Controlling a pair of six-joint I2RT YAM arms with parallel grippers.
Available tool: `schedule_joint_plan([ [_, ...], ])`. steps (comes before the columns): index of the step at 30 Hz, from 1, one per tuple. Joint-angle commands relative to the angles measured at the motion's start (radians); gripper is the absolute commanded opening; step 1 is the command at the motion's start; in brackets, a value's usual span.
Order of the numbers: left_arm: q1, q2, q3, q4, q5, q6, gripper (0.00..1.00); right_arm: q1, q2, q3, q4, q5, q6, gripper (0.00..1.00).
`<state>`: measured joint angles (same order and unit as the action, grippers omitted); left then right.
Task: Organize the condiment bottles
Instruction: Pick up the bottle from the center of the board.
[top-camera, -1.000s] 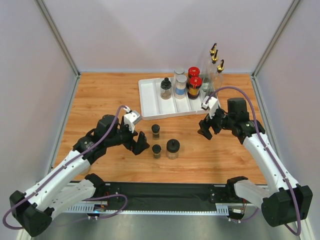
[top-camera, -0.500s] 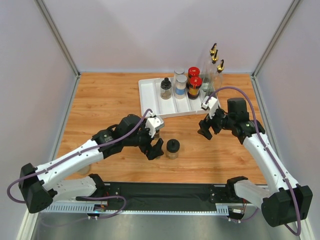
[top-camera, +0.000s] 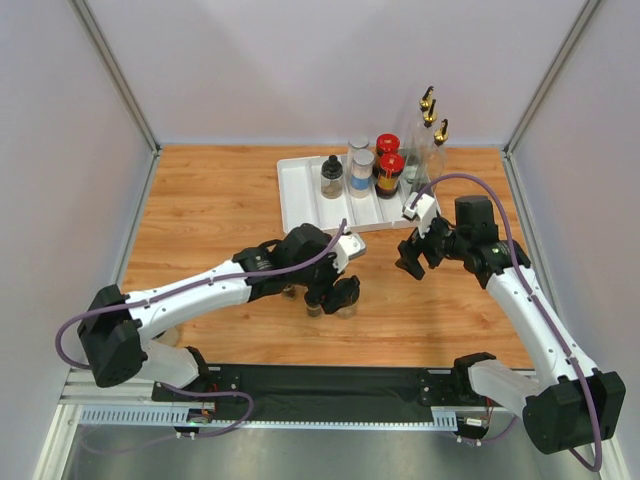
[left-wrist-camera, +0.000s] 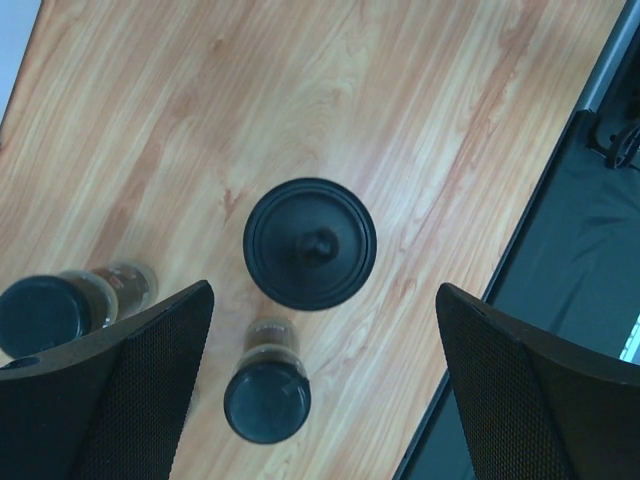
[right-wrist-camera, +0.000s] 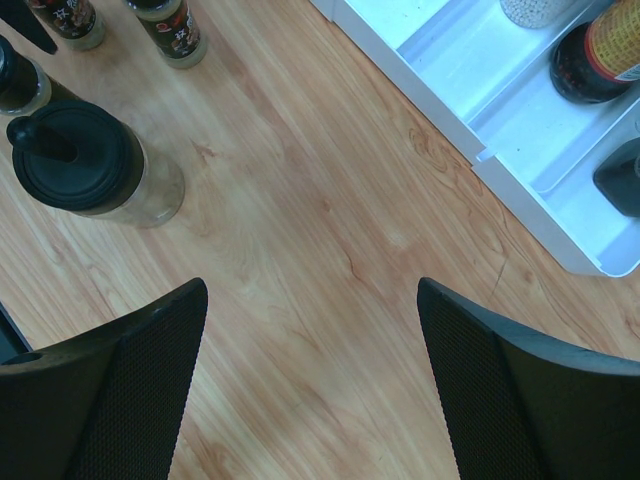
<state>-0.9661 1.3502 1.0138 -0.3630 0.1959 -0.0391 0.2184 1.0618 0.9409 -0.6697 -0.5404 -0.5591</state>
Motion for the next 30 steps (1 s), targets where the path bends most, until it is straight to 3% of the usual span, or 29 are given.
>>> schedule_joint_plan([
  [1,-0.025,0.047,0.083,0.003,-0.026,0.016,1.0,-0.002,-0.022,-0.001,0.016,0.0,-0.016,0.87],
  [15,-0.074,0.178,0.161,-0.085,-0.171,-0.013,1.0,-0.002,-0.02,-0.001,0.013,0.0,-0.016,0.87],
  [24,-0.117,0.254,0.19,-0.094,-0.194,-0.012,0.99,-0.002,-0.019,-0.001,0.015,0.0,-0.016,0.87],
  [30,-0.125,0.29,0.201,-0.093,-0.237,-0.021,0.81,-0.002,-0.019,-0.001,0.013,0.002,-0.016,0.87],
])
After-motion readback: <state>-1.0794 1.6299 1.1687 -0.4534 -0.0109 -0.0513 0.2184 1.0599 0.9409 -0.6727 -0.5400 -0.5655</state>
